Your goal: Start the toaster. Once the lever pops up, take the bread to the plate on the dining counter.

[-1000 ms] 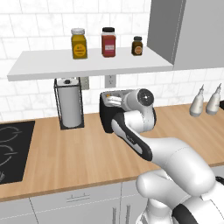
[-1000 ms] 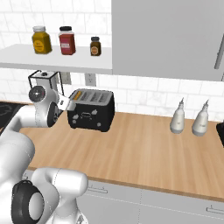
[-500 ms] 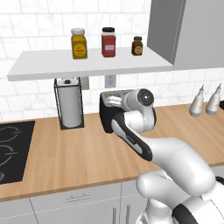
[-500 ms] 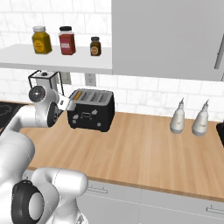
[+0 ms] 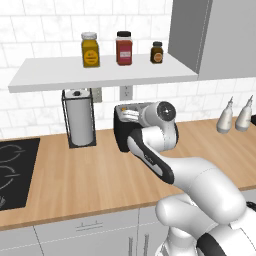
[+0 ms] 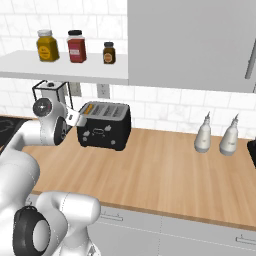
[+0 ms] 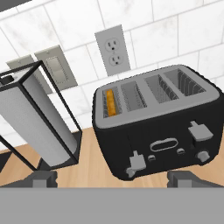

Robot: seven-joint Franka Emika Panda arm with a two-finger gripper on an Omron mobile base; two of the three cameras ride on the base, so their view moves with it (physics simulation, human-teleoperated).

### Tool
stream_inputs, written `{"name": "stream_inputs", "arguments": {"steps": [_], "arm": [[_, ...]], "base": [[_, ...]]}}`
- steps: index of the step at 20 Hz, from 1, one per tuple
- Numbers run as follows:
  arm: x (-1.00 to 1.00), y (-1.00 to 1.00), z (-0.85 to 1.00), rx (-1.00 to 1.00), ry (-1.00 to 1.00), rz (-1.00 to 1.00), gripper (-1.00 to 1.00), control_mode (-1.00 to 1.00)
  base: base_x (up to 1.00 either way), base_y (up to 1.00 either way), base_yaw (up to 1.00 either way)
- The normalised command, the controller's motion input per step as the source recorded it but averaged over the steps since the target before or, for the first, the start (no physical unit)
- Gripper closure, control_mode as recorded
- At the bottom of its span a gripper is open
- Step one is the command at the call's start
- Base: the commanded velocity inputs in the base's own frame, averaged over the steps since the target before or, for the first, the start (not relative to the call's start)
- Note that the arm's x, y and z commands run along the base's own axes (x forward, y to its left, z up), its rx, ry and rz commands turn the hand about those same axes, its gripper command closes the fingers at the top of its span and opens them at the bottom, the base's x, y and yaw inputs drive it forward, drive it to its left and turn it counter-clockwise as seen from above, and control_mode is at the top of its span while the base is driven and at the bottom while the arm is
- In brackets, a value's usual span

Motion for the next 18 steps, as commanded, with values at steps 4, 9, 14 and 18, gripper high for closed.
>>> {"name": "stream_inputs", "arguments": {"steps": [4, 9, 14, 18], "arm": [[0.00, 0.00, 0.00, 0.00, 0.00, 0.00, -1.00, -1.00], [0.00, 0.00, 0.00, 0.00, 0.00, 0.00, -1.00, -1.00], [0.00, 0.00, 0.00, 0.00, 0.00, 0.00, -1.00, -1.00], [0.00, 0.00, 0.00, 0.00, 0.00, 0.00, -1.00, -1.00]], "base": [[0.00, 0.00, 0.00], [0.00, 0.00, 0.00], [0.00, 0.00, 0.00], [0.00, 0.00, 0.00]]}}
